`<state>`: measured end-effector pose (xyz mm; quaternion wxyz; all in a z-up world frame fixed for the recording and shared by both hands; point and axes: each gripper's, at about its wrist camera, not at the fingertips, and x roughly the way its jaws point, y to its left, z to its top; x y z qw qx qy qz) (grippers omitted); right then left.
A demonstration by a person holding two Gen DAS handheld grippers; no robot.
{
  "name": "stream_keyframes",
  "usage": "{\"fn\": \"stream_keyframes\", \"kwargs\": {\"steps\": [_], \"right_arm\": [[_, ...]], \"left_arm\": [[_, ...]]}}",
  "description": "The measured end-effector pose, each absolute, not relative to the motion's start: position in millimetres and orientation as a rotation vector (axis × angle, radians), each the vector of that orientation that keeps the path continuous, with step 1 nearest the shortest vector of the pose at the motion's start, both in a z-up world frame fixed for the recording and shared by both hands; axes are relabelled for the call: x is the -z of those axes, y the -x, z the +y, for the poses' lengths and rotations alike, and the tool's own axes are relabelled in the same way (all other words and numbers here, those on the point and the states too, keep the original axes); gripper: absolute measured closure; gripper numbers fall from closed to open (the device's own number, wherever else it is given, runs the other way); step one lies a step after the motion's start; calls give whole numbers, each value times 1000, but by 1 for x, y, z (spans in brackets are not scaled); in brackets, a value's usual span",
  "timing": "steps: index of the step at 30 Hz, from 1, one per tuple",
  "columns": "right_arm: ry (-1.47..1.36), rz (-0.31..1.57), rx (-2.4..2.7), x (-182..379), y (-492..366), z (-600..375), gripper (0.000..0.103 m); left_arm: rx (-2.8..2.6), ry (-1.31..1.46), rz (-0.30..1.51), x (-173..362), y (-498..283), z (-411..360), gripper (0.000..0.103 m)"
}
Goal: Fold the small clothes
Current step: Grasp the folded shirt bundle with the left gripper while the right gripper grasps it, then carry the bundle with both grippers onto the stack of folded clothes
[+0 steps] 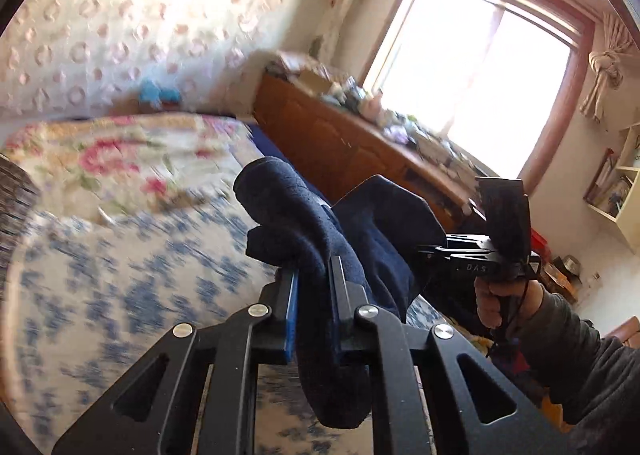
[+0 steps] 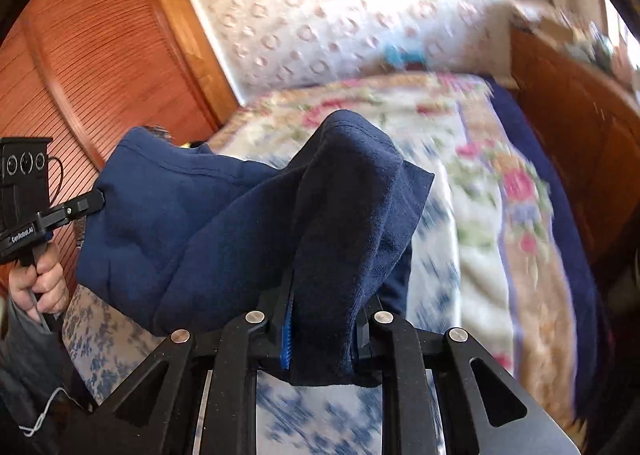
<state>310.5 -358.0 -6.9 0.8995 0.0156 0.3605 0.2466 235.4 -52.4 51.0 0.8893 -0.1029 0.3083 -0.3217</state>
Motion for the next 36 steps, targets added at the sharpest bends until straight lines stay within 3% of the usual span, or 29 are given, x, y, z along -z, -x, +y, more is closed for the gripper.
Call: {"fn": "stream_keyframes", "kwargs": {"steps": [13,18,23,26,30,36], "right_arm": [[168,550,-863,-90,-400,-120,84],[264,530,-960,-95,-436,-6,84],[354,614,-985,-47,-475,68,84],[389,696,-944,-7,-490,84,79],[340,684,-878,-8,-503,80,52],[271,447,-764,-49,-449,78,50]], "left_arm": [[198,270,416,-105,-176,166,89],[75,333,428,-74,-162,220,90],[15,428,562,3,-166,237,90],[11,441,601,29,-168,234,90],[-20,391,593,25,-163,227,90],[-67,333,605,22,-160,230,85]]}}
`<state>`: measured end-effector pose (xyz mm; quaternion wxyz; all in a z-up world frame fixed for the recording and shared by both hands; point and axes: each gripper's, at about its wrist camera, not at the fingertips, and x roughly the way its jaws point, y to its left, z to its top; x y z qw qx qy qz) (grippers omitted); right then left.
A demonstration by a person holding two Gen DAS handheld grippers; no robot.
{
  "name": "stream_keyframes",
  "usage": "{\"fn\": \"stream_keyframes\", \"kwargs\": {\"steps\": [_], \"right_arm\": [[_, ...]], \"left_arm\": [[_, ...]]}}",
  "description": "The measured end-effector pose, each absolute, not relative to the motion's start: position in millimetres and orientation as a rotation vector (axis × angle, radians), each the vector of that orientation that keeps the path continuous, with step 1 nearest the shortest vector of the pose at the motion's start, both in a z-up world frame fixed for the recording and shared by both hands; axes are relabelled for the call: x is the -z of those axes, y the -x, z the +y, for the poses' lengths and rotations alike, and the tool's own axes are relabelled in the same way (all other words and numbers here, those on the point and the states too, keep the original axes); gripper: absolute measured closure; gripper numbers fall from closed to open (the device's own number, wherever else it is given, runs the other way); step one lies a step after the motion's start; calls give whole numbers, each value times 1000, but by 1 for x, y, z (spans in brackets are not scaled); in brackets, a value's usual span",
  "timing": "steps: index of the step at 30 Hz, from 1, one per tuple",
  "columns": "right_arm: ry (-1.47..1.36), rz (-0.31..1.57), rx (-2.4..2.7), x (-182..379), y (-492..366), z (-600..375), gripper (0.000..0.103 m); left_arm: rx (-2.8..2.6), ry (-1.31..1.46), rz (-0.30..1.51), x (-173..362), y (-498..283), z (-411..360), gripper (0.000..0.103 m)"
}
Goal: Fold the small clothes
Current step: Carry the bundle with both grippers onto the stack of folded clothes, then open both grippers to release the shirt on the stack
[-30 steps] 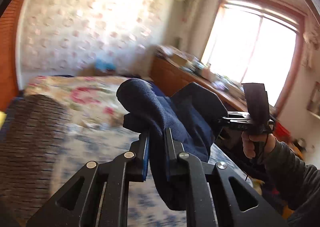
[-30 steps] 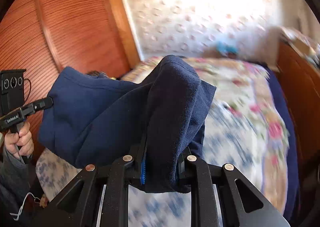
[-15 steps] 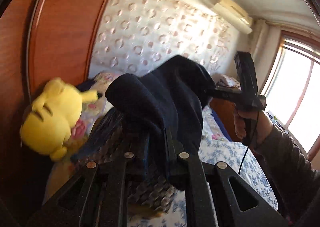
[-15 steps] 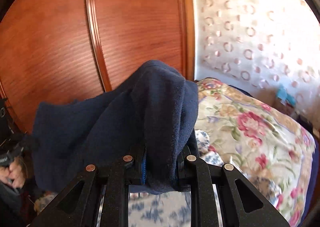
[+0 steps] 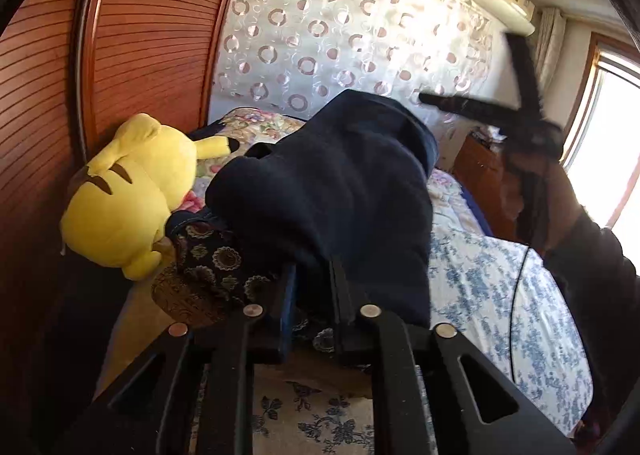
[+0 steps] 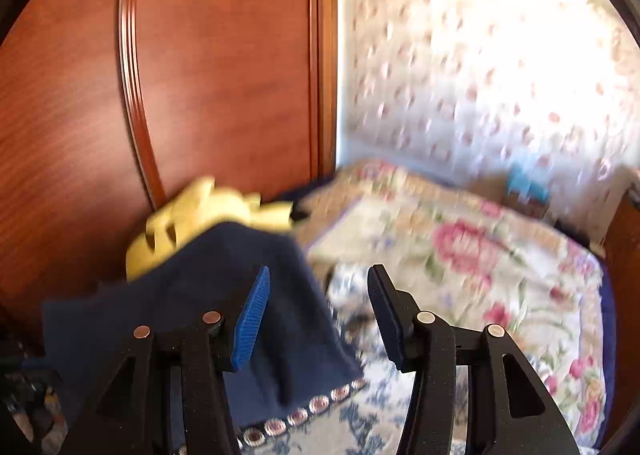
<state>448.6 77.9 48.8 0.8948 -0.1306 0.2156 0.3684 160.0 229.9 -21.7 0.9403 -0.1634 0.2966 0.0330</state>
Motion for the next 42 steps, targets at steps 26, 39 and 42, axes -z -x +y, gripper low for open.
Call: {"fn": "stream_keyframes", "kwargs": {"steps": [26,39,42], "right_arm": [[233,531,-744,-4,-344,25,43],[123,406,-536,-18,-186,-91,23],[89,375,-496,-19,-153,-107,21]], "left_arm": [[29,120,506,-30,-123,138,17],[95,40,500,-47,-101,52,17],[91,30,483,-53,-93,39,17]]}}
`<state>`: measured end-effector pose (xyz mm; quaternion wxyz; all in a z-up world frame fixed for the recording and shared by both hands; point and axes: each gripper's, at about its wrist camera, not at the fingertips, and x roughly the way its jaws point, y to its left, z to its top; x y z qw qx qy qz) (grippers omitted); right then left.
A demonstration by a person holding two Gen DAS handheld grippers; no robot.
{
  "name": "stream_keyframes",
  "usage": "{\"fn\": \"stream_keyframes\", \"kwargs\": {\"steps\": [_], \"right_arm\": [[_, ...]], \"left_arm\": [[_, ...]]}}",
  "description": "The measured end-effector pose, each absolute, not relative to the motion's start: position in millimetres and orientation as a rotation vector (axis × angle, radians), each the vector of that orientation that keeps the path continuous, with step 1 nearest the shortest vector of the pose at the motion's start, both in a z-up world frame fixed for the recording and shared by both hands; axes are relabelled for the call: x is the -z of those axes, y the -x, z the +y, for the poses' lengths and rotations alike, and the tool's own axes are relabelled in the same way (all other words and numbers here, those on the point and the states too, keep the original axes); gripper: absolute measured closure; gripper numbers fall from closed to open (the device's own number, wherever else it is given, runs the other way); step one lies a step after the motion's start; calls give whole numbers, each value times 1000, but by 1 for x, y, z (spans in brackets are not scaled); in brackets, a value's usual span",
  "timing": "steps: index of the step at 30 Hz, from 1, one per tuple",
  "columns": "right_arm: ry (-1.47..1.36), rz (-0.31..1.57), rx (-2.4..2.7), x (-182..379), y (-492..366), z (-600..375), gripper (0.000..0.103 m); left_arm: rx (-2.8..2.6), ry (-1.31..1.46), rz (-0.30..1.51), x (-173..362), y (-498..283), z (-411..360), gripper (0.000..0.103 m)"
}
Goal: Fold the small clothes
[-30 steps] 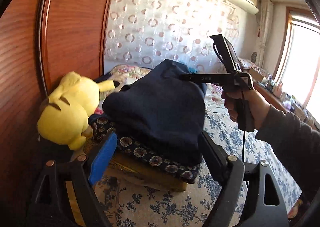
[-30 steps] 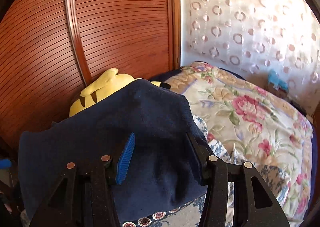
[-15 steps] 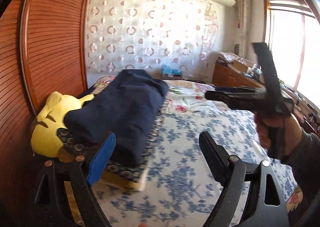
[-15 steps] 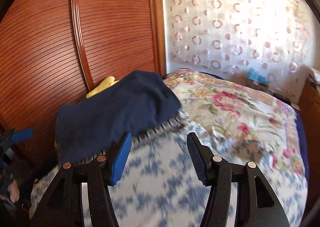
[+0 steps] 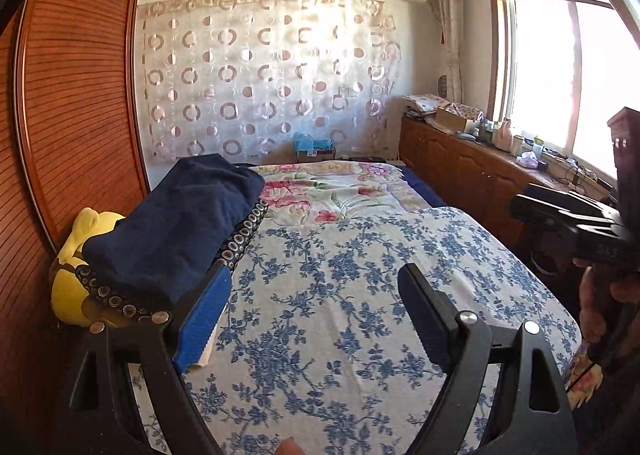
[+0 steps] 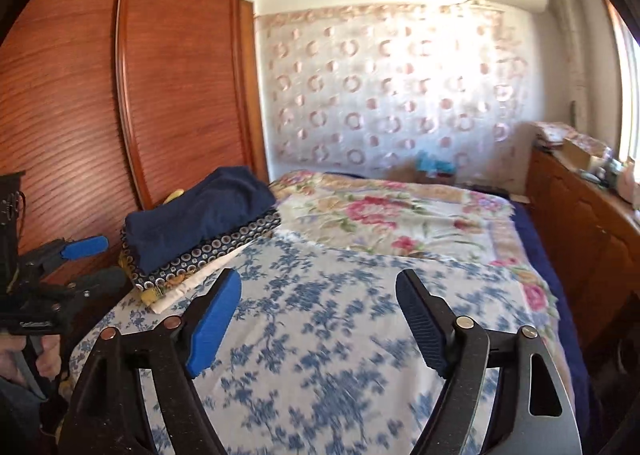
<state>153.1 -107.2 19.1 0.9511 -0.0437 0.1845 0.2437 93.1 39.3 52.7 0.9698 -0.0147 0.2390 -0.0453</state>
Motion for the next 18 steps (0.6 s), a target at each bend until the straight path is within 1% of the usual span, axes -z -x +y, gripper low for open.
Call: {"fn": "stream_keyframes", "kwargs": {"steps": [9,18], "right_arm": [[48,320,-370,-12,-86,-123,21],[44,303,-344,-5,-69,-116,21]], "left_arm": [[77,18,459,-63,-76,16,17],[61,14,443,-66,-72,8,17]]}}
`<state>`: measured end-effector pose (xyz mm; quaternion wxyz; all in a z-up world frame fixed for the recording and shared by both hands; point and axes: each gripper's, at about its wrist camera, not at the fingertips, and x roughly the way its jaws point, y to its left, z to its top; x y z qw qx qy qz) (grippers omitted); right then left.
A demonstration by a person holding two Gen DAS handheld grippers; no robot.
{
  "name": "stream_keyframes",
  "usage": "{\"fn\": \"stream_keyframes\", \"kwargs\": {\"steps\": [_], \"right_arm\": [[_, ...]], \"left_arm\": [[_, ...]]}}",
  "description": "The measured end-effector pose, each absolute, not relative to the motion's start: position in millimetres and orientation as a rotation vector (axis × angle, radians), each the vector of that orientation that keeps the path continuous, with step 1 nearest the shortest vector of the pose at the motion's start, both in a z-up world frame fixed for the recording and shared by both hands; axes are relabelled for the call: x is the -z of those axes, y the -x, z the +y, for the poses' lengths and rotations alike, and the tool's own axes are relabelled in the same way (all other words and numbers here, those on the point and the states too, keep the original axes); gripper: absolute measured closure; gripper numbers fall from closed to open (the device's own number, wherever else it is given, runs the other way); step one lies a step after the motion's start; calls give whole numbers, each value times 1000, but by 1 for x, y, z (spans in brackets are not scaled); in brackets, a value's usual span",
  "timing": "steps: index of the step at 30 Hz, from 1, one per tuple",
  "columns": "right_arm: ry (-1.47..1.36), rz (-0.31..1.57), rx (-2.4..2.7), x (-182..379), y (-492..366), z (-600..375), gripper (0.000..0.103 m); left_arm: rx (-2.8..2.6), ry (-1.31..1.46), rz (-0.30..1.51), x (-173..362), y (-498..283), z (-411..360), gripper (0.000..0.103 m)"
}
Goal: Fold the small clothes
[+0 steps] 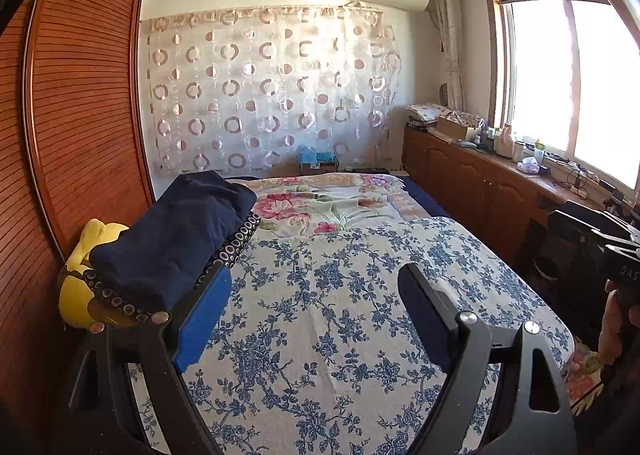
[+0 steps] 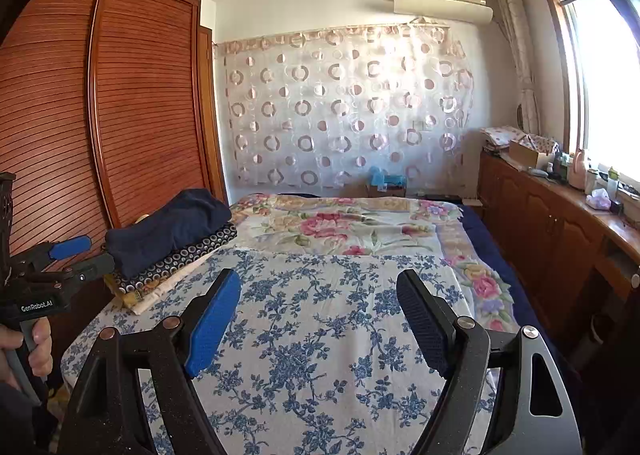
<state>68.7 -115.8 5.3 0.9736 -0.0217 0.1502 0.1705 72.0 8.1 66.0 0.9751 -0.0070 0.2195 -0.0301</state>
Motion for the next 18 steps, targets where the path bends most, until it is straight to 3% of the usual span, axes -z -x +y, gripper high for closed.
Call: {"fn": "stream_keyframes", "kwargs": {"steps": [18], "right_arm": [[46,298,-334,4,-66,-130,21]], "left_arm": [[40,20,435,-68,-70,11,17]]}}
